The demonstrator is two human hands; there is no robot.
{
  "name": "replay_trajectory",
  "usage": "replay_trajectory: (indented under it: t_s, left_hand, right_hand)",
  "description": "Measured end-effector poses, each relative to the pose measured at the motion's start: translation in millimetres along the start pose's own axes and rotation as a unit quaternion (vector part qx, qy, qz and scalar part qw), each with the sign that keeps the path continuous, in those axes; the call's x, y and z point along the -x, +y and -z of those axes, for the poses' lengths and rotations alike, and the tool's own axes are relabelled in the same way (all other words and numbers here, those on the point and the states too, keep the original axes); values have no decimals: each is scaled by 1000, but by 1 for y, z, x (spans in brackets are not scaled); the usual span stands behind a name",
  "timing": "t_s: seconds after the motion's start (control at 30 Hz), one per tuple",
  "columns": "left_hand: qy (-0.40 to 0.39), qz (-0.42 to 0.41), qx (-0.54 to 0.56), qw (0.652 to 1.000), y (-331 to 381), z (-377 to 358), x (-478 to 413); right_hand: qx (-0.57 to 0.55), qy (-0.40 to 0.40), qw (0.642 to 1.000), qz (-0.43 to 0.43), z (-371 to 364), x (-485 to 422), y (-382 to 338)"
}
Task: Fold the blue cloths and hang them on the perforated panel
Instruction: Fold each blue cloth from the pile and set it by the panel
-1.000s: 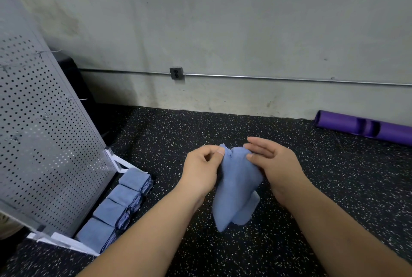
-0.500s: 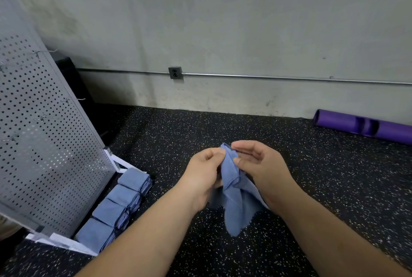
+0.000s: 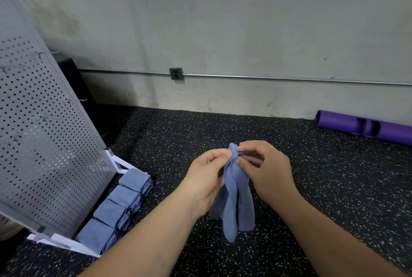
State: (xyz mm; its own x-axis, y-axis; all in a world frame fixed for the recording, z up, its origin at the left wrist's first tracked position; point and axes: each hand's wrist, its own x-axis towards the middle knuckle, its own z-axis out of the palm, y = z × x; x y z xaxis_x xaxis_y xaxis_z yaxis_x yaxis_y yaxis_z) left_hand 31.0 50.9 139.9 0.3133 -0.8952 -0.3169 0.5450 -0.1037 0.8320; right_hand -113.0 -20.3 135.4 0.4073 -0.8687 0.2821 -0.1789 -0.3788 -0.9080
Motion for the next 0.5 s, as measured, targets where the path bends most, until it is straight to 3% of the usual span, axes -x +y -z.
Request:
replay_trajectory:
  t_s: [0.17, 0.33, 0.5]
  left_hand:
    - [-62, -57, -48, 995, -1, 1, 3]
    - [10, -96, -154, 983, -5, 7, -6]
    - [38, -100, -152, 982, -3, 6, -9]
  right_hand:
    - [98, 37, 994, 38, 5, -1, -1]
    - [205, 64, 974, 74, 7, -2, -3]
    - [211, 70, 971, 86, 8, 1, -7]
